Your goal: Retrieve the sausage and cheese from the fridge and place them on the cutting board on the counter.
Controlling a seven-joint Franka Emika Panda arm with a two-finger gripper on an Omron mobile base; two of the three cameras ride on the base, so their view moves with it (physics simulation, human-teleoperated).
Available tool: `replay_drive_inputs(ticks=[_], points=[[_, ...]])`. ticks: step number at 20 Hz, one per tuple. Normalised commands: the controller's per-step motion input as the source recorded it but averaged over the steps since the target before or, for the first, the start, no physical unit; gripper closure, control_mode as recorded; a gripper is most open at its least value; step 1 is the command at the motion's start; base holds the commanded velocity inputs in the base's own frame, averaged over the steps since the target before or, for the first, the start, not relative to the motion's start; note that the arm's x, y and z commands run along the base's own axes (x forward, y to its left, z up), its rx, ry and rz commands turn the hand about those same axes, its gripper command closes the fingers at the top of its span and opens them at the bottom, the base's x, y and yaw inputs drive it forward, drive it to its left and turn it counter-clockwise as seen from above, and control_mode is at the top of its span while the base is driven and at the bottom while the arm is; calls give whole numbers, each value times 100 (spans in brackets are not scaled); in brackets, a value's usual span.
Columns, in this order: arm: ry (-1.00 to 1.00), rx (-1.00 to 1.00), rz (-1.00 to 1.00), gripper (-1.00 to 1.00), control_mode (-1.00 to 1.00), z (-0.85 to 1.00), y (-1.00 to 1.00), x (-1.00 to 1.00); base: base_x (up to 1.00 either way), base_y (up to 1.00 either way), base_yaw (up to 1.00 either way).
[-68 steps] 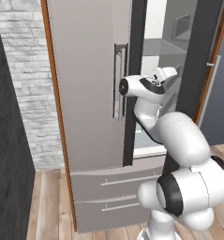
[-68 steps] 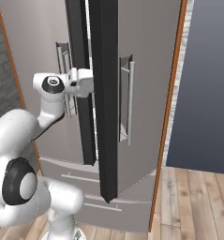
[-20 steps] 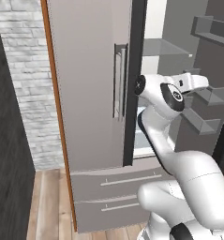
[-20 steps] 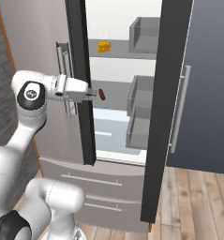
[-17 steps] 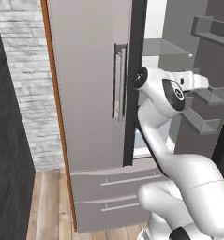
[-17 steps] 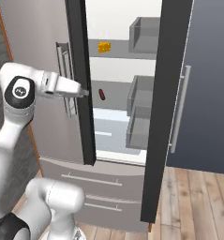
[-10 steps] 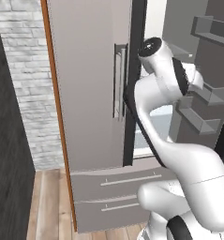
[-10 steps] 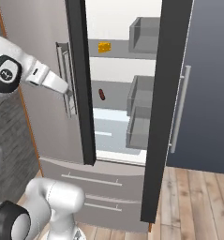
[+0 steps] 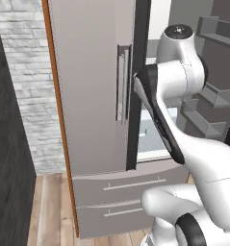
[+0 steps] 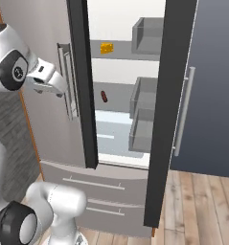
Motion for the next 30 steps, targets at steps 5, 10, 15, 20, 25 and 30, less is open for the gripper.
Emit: replay_drive_inputs(ticks=[5, 10, 15, 20, 25, 30], points=[[-9, 1, 35, -100, -100, -38, 37, 33, 0, 0, 0], [-17, 6, 2, -100, -100, -2, 11, 71, 0, 0, 0], [-18, -1, 0, -100, -100, -7, 28, 67, 0, 0, 0], [-5, 0, 0, -100, -100, -5, 42, 42, 0, 0, 0], [-3, 0, -3, -100, -100, 0, 1, 65, 0, 0, 0], [-1, 0, -1, -100, -100, -1, 0, 46, 0, 0, 0]])
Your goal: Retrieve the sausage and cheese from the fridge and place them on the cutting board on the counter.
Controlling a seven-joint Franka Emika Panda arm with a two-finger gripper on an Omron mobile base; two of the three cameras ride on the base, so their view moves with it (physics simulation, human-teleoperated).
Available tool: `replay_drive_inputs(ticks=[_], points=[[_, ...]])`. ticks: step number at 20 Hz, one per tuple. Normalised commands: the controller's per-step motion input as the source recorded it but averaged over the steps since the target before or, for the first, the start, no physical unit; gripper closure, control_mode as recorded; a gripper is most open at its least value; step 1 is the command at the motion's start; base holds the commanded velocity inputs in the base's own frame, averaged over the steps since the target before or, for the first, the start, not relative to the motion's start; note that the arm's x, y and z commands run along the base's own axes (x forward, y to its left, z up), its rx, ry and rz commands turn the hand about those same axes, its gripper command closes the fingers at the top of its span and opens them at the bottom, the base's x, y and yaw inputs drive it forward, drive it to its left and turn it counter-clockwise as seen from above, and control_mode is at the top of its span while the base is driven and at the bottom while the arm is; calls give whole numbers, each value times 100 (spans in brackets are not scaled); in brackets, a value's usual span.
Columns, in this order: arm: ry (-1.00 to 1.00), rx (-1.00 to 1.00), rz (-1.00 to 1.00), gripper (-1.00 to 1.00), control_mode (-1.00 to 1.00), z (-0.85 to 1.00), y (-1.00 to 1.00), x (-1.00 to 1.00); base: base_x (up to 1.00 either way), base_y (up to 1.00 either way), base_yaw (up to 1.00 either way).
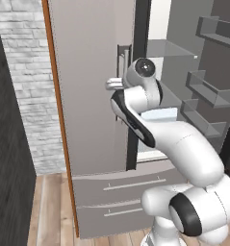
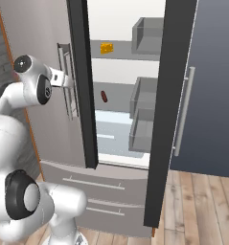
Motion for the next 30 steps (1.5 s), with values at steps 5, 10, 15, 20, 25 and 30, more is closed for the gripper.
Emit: replay_drive_inputs(ticks=[5, 10, 15, 20, 25, 30], points=[[-12, -4, 0, -100, -100, -9, -6, 53, 0, 0, 0], [-21, -11, 0, -100, -100, -26, -15, 56, 0, 0, 0], [-7, -2, 0, -100, -100, -12, -1, 85, 0, 0, 0], [2, 1, 0, -100, -100, -2, 0, 95, 0, 0, 0], [1, 0, 0, 100, -100, -1, 0, 16, 0, 0, 0], [-4, 0, -18, 100, -100, 0, 36, -29, 0, 0, 0]])
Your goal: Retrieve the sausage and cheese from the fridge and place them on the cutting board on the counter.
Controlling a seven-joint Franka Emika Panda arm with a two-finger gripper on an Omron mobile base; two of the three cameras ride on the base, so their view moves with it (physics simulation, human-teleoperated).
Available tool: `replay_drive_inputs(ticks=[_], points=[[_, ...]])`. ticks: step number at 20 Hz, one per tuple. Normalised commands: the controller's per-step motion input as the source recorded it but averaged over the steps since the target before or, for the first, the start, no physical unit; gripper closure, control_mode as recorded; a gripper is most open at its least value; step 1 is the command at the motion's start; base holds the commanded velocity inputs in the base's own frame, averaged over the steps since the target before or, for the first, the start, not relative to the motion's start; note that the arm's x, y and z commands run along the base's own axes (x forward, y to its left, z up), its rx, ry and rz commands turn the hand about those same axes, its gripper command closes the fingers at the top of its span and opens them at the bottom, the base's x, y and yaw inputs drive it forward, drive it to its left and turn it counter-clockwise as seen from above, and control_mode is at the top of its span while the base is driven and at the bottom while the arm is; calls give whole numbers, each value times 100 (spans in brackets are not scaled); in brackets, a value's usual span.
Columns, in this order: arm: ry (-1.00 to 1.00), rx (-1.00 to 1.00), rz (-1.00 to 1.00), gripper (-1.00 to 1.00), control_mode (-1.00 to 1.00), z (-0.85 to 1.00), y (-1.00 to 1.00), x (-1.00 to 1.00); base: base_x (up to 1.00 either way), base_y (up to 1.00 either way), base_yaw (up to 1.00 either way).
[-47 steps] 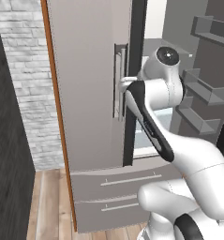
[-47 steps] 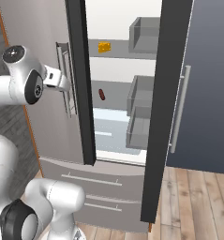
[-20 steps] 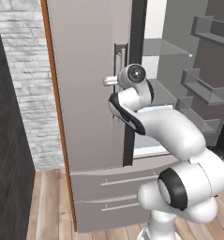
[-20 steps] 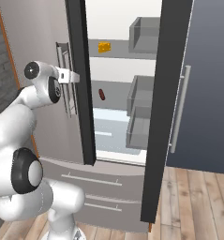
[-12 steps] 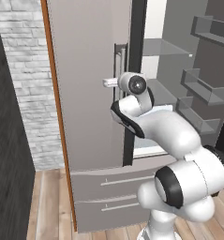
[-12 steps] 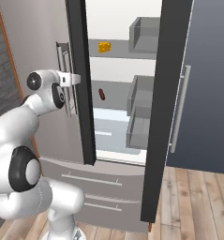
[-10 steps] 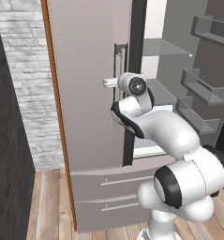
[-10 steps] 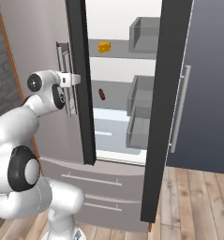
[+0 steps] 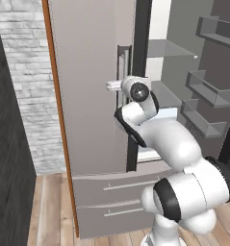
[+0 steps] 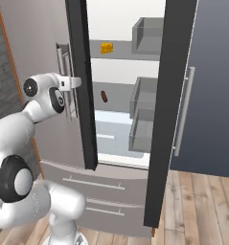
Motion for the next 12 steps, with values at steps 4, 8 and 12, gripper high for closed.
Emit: replay_drive_inputs(ticks=[4, 8, 12], points=[[-1, 0, -32, 100, -100, 0, 65, -99, 0, 0, 0], [0, 0, -35, 100, -100, 0, 75, -100, 0, 0, 0], [0, 0, -41, 100, -100, 0, 81, -98, 0, 0, 0]])
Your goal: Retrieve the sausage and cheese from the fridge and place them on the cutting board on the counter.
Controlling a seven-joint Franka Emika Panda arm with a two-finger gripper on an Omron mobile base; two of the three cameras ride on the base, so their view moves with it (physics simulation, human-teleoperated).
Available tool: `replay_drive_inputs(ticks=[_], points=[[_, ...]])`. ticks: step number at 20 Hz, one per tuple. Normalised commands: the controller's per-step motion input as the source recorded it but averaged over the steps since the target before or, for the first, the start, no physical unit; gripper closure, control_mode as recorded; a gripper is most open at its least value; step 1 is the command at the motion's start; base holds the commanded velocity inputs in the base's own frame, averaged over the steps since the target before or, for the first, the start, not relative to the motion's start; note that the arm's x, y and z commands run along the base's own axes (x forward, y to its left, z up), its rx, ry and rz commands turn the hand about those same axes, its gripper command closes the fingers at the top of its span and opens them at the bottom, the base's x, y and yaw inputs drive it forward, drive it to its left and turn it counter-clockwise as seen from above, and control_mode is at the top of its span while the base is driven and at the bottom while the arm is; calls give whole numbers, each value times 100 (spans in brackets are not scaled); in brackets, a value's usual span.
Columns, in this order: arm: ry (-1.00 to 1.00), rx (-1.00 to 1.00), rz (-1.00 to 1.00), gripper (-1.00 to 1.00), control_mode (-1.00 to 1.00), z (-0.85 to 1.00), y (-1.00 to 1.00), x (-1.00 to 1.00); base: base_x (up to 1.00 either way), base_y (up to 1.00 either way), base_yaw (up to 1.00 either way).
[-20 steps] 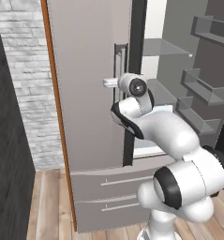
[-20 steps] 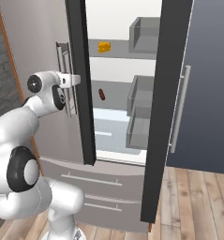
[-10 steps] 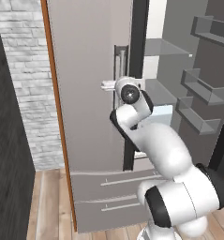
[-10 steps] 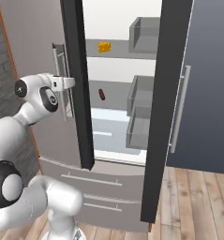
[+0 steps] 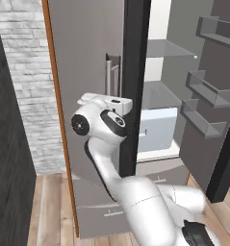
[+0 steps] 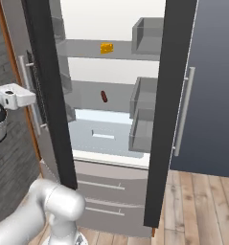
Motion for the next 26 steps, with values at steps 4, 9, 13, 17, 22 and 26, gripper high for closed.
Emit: replay_drive_inputs(ticks=[4, 9, 13, 17, 22, 26], points=[[0, 0, -38, 100, -100, -1, 75, -36, 0, 0, 0], [0, -1, -22, -100, -100, -15, 34, 49, 0, 0, 0], [-15, 0, -15, -100, -100, 0, 32, -9, 0, 0, 0], [-16, 0, -4, -100, -100, 29, 19, -92, 0, 0, 0], [-5, 2, 1, -100, -100, 17, -2, -99, 0, 0, 0], [0, 8, -1, -100, -100, 25, -14, -100, 0, 0, 0]])
